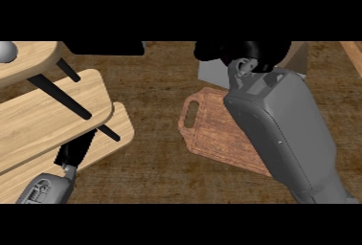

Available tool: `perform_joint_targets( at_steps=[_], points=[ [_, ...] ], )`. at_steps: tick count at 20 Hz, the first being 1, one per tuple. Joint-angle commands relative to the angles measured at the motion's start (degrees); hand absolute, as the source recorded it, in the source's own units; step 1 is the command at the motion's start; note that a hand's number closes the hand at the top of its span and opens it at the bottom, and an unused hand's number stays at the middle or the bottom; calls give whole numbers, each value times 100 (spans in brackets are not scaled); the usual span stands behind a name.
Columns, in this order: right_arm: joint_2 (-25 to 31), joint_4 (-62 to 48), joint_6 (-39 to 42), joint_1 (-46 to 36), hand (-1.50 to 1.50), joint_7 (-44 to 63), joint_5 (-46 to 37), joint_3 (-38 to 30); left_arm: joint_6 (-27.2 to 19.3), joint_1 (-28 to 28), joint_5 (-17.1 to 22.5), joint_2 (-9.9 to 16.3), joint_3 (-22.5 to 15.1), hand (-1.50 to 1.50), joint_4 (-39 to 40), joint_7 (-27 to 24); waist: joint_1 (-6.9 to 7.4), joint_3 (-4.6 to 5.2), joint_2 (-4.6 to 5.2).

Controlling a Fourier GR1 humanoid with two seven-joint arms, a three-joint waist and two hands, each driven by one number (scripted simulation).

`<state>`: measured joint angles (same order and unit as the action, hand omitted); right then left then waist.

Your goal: Pick the eggplant from the cutting board and place it in the cardboard box

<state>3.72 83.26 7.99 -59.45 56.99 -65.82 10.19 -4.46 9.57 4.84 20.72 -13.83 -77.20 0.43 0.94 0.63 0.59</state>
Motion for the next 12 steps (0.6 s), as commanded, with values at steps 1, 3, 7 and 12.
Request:
perform_joint_targets(
  at_steps=[1, 3, 7, 12],
  points=[
    [238, -443, -242, -30, 150, -163, -10, -348, 267, 410, 19, -298, -302, 0, -494, -155, -60, -63, -39],
    [221, -858, -351, -116, 150, -144, -174, -322, 196, 646, -17, -366, -315, 0, -585, 36, -33, -63, -25],
    [405, -1358, -528, -204, 150, -533, -145, -474, 171, 356, -105, -431, -403, 0, -641, -111, 18, -64, -35],
    [563, -2299, -831, -377, 150, -897, -125, -717, 339, 441, -27, -335, -272, 0, -546, -110, 83, -62, -2]
  ],
)
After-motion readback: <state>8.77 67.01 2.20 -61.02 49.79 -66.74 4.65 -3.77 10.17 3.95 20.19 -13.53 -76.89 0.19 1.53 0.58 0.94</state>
